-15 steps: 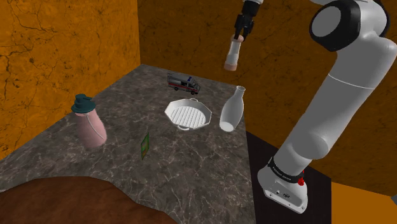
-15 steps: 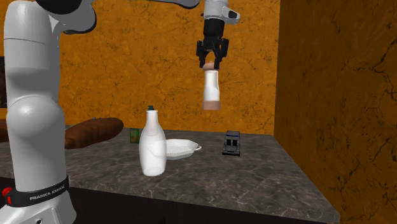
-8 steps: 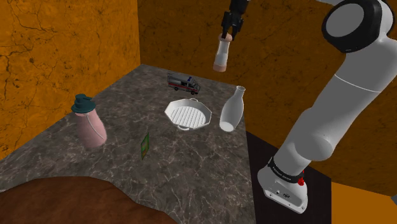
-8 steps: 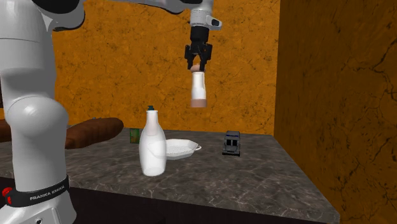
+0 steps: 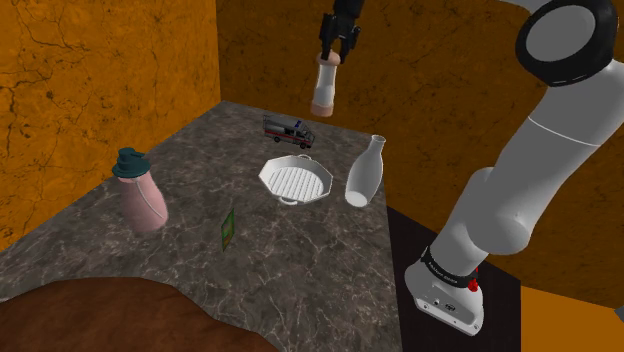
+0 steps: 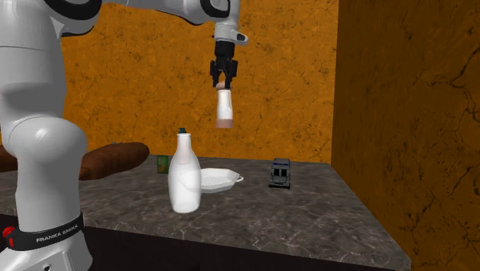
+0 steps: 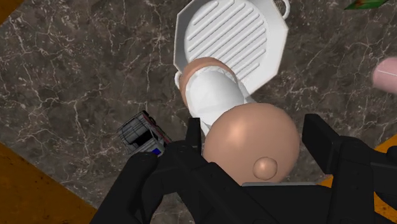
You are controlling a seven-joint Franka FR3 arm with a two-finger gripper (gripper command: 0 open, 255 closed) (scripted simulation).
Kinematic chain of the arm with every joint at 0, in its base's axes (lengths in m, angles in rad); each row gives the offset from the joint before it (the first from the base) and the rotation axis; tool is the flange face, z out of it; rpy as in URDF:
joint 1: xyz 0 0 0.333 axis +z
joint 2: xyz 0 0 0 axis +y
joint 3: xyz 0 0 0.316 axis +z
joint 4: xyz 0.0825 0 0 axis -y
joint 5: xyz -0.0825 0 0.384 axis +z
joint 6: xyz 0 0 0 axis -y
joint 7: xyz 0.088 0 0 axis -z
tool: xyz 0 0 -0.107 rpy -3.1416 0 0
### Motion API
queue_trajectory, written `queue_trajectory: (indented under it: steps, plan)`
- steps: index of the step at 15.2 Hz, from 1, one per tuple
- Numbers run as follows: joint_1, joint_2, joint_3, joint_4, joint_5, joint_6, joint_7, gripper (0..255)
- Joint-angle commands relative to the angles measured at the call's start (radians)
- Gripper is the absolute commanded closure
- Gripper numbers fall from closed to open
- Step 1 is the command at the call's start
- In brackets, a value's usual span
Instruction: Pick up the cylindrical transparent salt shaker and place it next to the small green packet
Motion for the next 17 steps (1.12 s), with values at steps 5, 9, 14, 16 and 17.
queue_trajectory:
  steps: [5, 9, 14, 16, 17]
  plan:
    - [0.064, 0.031, 0.069, 0.029, 0.012, 0.022, 0.134, 255]
    - [0.107, 0.076, 0.111, 0.081, 0.022, 0.028, 0.221, 255]
    - [0.160, 0.158, 0.158, 0.181, 0.032, 0.023, 0.325, 255]
    - [0.180, 0.199, 0.175, 0.236, 0.035, 0.017, 0.365, 255]
    - [0.190, 0.222, 0.183, 0.266, 0.037, 0.012, 0.385, 255]
